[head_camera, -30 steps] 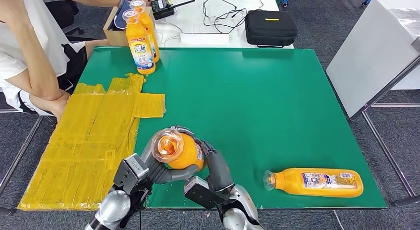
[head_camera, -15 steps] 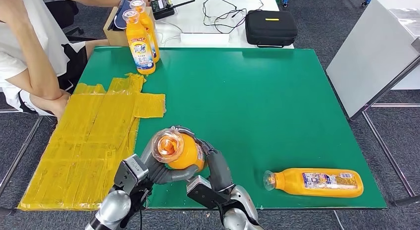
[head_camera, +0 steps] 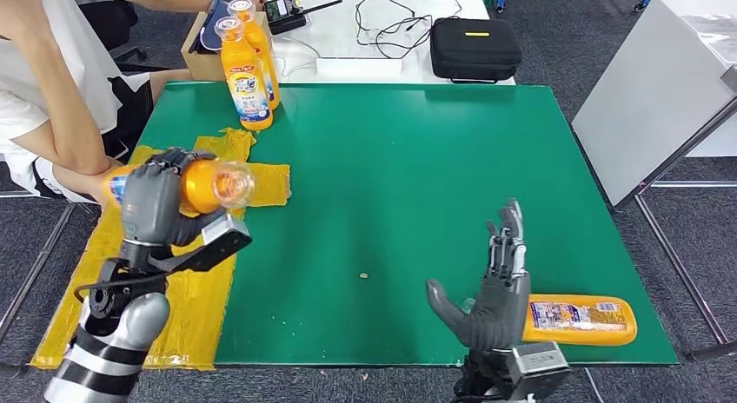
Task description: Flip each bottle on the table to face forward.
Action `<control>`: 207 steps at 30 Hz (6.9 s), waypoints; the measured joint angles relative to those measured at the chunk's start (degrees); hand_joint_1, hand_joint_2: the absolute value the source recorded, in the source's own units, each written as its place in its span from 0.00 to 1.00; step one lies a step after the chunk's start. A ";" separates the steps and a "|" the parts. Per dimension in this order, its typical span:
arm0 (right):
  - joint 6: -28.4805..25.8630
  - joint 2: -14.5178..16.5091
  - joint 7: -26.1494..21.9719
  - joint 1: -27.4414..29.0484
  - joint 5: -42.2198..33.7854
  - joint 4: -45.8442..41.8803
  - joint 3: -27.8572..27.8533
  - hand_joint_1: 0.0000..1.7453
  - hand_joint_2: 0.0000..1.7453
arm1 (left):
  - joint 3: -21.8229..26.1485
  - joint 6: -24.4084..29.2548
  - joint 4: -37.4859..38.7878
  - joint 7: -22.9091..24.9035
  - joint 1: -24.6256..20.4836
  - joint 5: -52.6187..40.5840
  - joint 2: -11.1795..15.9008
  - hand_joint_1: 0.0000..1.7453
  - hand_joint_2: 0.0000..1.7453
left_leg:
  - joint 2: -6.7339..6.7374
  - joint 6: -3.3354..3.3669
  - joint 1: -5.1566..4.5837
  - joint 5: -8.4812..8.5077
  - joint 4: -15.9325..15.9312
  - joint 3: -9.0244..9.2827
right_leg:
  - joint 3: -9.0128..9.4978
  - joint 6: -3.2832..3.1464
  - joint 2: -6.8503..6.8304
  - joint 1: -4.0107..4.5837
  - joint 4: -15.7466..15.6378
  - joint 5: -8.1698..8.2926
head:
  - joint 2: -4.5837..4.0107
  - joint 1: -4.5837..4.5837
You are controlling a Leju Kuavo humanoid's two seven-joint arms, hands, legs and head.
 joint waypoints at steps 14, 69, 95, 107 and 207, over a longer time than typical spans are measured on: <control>-3.03 0.17 0.53 -2.86 5.00 -3.98 -0.27 0.00 1.00 | -3.53 -8.19 25.83 10.75 -12.68 -20.37 1.06 1.00 1.00 | 0.11 0.00 -0.05 0.08 0.02 0.00 | 0.00 0.04 0.01 -0.07 0.01 0.09 | 0.00 -0.01; -4.47 -7.50 15.12 -5.86 39.38 2.56 3.74 0.00 1.00 | -1.74 1.35 19.76 -17.46 6.01 25.09 -8.01 0.00 1.00 | 0.00 0.02 -0.10 -0.10 0.01 0.03 | 0.09 0.11 0.01 -0.13 -0.05 -0.03 | 0.00 -0.01; 2.67 -28.71 18.87 3.77 47.55 8.62 -6.50 0.00 1.00 | -0.14 -9.93 -1.53 -22.70 19.66 41.76 -10.60 0.00 1.00 | -0.09 0.18 -0.22 -0.22 0.02 0.02 | 0.11 0.26 0.00 -0.21 -0.07 -0.12 | 0.00 -0.03; 3.29 -31.20 20.93 5.78 48.18 9.26 -8.82 0.00 1.00 | -0.02 -9.89 -1.48 -22.47 19.62 41.29 -10.98 0.00 1.00 | -0.11 0.19 -0.24 -0.22 0.02 0.02 | 0.11 0.27 0.00 -0.25 -0.07 -0.13 | 0.00 -0.04; 5.13 0.36 7.02 -12.45 14.07 22.53 6.81 1.00 1.00 | -7.59 -30.75 5.55 -20.23 12.92 68.93 -12.93 0.00 1.00 | 0.24 0.38 -0.42 -0.61 0.00 0.69 | 0.73 0.47 0.26 -0.40 -0.07 -0.45 | 0.00 -0.02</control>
